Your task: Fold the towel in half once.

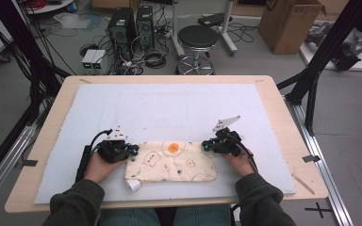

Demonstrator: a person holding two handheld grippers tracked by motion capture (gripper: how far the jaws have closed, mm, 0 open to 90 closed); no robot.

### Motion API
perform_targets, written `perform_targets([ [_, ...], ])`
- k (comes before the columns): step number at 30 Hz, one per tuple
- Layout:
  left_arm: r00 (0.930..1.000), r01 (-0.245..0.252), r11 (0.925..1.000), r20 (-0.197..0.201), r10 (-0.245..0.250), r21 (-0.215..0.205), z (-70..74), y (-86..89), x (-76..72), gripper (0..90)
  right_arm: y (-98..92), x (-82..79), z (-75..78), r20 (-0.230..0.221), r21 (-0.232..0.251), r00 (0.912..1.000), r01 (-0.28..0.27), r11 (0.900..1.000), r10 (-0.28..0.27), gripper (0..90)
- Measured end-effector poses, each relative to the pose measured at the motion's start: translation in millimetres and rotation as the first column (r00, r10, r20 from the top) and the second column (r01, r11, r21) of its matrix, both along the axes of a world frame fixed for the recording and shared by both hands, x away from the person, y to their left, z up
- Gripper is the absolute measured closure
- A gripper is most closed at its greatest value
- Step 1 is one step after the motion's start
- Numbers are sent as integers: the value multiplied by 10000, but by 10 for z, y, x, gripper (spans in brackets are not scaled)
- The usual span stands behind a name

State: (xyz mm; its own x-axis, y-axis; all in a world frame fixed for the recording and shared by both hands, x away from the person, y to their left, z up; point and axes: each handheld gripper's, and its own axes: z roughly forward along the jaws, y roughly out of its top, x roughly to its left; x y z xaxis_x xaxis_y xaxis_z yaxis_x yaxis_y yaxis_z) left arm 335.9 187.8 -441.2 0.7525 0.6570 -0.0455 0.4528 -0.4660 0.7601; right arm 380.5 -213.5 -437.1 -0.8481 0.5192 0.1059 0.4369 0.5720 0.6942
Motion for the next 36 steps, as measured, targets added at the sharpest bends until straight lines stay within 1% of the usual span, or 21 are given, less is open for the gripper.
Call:
perform_targets([
  [3, 10000, 6, 10000, 1, -6, -45, -6, 7, -3, 843, -19, -9, 2, -28, -28, 10000, 26, 10000, -26, 840],
  [6, 10000, 12, 10000, 59, -12, -84, -12, 6, -8, 842, -49, -20, 5, 84, -49, 9999, 61, 10000, -60, 832],
  [7, 10000, 42, 10000, 61, -41, -45, -11, 11, -7, 842, -57, -28, 6, 66, 0, 9999, 87, 10000, -87, 830],
  [9, 10000, 40, 9999, 30, -39, -156, -17, 15, -5, 841, -70, -33, 2, -12, 80, 9999, 154, 9998, -154, 825],
  [12, 9999, 93, 9999, 39, -93, -128, -12, 19, -6, 833, -61, -29, -1, 53, 78, 9999, 118, 9999, -119, 813],
  [14, 9998, 199, 9997, -3, -199, -132, 5, 20, -18, 798, -59, -31, 6, 65, 158, 9999, 89, 9998, -90, 792],
  [16, 9995, 305, 9990, 20, -305, -339, 32, 27, -31, 756, -61, -44, 31, 137, 420, 9999, 8, 9991, -13, 762],
  [19, 9996, 194, 9976, 222, -179, -672, 88, 40, -33, 701, -73, -66, 81, 367, 861, 9993, -65, 9963, 34, 720],
  [21, 9992, 197, 9955, 376, -163, -931, 128, 55, -38, 665, -80, -71, 103, 372, 973, 9993, -11, 9953, -25, 697],
  [22, 9987, 211, 9947, 478, -164, -1005, 149, 61, -39, 647, -84, -67, 112, 360, 1046, 9993, 8, 9945, -46, 673],
  [24, 9980, 211, 9952, 607, -153, -957, 205, 61, -33, 602, -93, -44, 136, 332, 1176, 9993, 108, 9930, -148, 649],
  [25, 9972, 201, 9949, 732, -128, -987, 242, 70, -30, 581, -94, -43, 147, 296, 1180, 9994, 156, 9929, -192, 634],
  [26, 9969, 127, 9931, 786, -35, -1167, 255, 72, -33, 560, -89, -37, 166, 337, 1127, 9990, 250, 9933, -289, 608],
  [28, 9958, 2, 9927, 912, 109, -1208, 285, 93, -30, 528, -75, -33, 206, 526, 979, 9982, 244, 9949, -297, 598],
  [30, 9960, -45, 9911, 881, 164, -1330, 288, 114, -17, 513, -51, -43, 261, 786, 917, 9964, 230, 9955, -303, 592],
  [31, 9962, -81, 9898, 844, 203, -1421, 287, 115, -15, 506, -45, -41, 274, 833, 934, 9960, 237, 9953, -316, 589],
  [32, 9958, -78, 9911, 891, 198, -1327, 290, 125, -11, 501, -41, -29, 286, 838, 931, 9960, 218, 9954, -297, 583],
  [34, 9957, -101, 9896, 893, 231, -1438, 292, 127, -10, 496, -38, -12, 291, 828, 961, 9961, 218, 9951, -298, 577],
  [36, 9954, -111, 9895, 927, 246, -1438, 295, 130, -11, 495, -39, -5, 285, 711, 967, 9970, 248, 9950, -318, 574],
])
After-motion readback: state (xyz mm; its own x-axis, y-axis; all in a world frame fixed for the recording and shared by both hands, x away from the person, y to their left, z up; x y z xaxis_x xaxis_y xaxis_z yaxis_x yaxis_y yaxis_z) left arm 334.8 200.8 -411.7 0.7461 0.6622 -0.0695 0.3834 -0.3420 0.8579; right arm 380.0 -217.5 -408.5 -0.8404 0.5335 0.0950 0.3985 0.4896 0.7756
